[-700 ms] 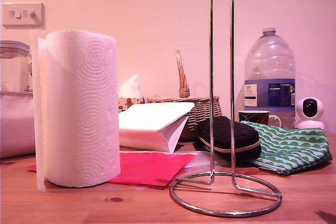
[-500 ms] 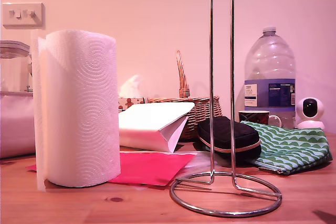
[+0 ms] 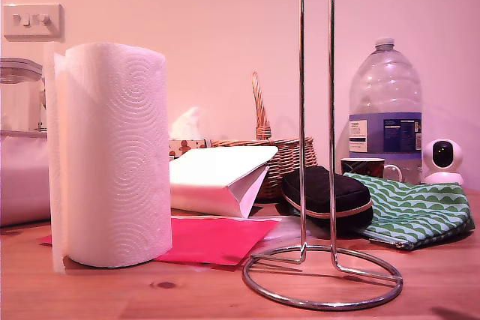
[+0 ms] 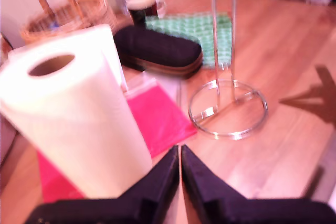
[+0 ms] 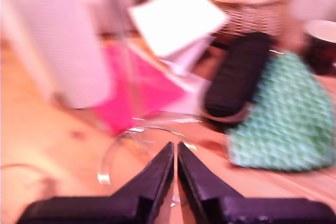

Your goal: Insert the paper towel roll into the metallic stand.

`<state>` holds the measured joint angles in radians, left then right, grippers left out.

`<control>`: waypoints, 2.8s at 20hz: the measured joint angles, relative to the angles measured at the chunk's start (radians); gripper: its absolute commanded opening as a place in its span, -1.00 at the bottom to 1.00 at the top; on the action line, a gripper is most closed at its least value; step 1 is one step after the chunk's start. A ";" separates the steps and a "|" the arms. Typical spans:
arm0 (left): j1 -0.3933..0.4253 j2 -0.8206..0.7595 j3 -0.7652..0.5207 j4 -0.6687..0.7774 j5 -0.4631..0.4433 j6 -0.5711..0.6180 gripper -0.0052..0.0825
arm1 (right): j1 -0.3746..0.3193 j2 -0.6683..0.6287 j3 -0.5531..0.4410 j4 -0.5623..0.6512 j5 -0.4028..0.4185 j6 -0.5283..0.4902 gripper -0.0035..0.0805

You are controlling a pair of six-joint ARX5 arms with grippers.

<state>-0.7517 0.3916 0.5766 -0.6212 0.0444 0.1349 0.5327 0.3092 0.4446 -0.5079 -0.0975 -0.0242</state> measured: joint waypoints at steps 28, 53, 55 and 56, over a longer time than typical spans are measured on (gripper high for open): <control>0.114 0.645 0.623 -0.350 -0.104 0.657 0.01 | 0.320 0.343 0.000 0.315 0.003 -0.002 -0.94; 0.211 1.016 0.863 -0.404 -0.042 0.446 0.09 | 0.320 0.344 0.000 0.249 0.003 -0.027 -0.91; 0.211 1.016 0.863 -0.406 -0.039 0.428 0.19 | 0.320 0.344 0.000 0.249 0.003 -0.027 -0.91; 0.211 1.016 0.863 -0.408 -0.034 0.421 0.39 | 0.320 0.344 0.000 0.249 0.003 -0.027 -0.91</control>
<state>-0.5411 1.4075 1.4399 -1.0290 0.0109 0.5560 0.8524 0.6529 0.4446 -0.2592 -0.0940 -0.0517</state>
